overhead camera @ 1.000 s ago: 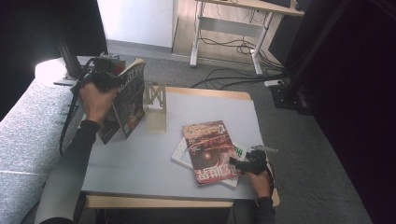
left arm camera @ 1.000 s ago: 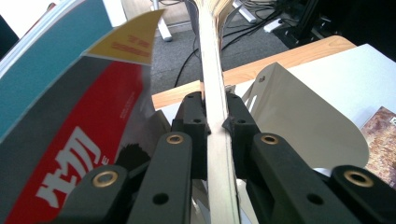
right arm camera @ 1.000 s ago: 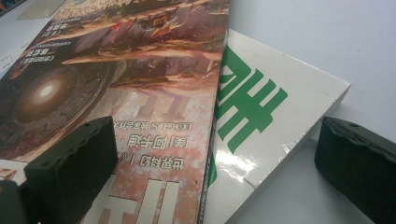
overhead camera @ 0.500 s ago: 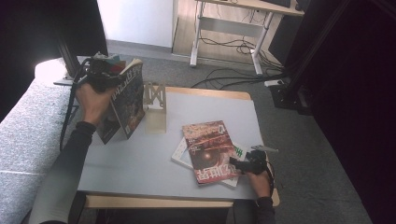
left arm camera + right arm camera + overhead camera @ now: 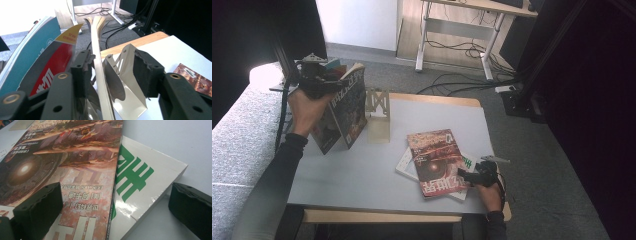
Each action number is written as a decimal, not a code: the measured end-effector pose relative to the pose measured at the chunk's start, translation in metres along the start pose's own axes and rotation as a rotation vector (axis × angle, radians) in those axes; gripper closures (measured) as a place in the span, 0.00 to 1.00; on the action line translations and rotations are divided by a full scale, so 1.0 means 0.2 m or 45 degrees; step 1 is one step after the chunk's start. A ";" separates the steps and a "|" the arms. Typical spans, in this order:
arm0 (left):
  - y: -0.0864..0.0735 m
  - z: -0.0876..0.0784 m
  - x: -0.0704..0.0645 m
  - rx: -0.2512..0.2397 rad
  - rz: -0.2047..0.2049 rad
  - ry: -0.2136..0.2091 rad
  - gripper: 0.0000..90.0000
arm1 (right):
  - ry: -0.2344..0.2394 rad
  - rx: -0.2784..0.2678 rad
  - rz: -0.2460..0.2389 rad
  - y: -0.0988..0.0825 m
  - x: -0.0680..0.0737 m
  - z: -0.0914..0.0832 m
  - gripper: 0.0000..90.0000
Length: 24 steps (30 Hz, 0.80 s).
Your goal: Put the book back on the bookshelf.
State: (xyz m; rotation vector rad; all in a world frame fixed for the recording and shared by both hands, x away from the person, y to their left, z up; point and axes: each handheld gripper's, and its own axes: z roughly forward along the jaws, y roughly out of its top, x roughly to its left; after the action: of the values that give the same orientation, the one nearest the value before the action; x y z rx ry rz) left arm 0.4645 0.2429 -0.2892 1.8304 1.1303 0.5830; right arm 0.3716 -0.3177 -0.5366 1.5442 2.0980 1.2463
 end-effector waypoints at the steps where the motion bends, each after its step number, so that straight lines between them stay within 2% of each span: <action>1: 0.00 -0.01 -0.01 0.001 0.007 -0.008 0.50 | 0.000 0.000 0.000 0.00 0.00 0.00 0.00; 9: 0.00 -0.10 -0.07 -0.026 0.086 -0.031 0.34 | 0.001 0.002 -0.001 0.00 0.00 0.00 0.00; 14: -0.02 -0.14 -0.11 -0.019 0.118 -0.043 0.24 | 0.001 0.002 -0.001 0.00 0.00 0.00 0.00; 19: -0.04 -0.18 -0.16 -0.004 0.174 -0.062 0.17 | 0.001 0.002 -0.001 0.00 0.00 0.00 0.00; 24: -0.07 -0.22 -0.22 -0.008 0.208 -0.097 0.14 | 0.000 0.002 -0.002 0.00 0.00 0.00 0.00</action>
State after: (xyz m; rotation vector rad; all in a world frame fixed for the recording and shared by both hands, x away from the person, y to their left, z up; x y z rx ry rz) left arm 0.4054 0.2263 -0.2764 1.9350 0.9337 0.6037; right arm 0.3716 -0.3179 -0.5365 1.5431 2.1004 1.2446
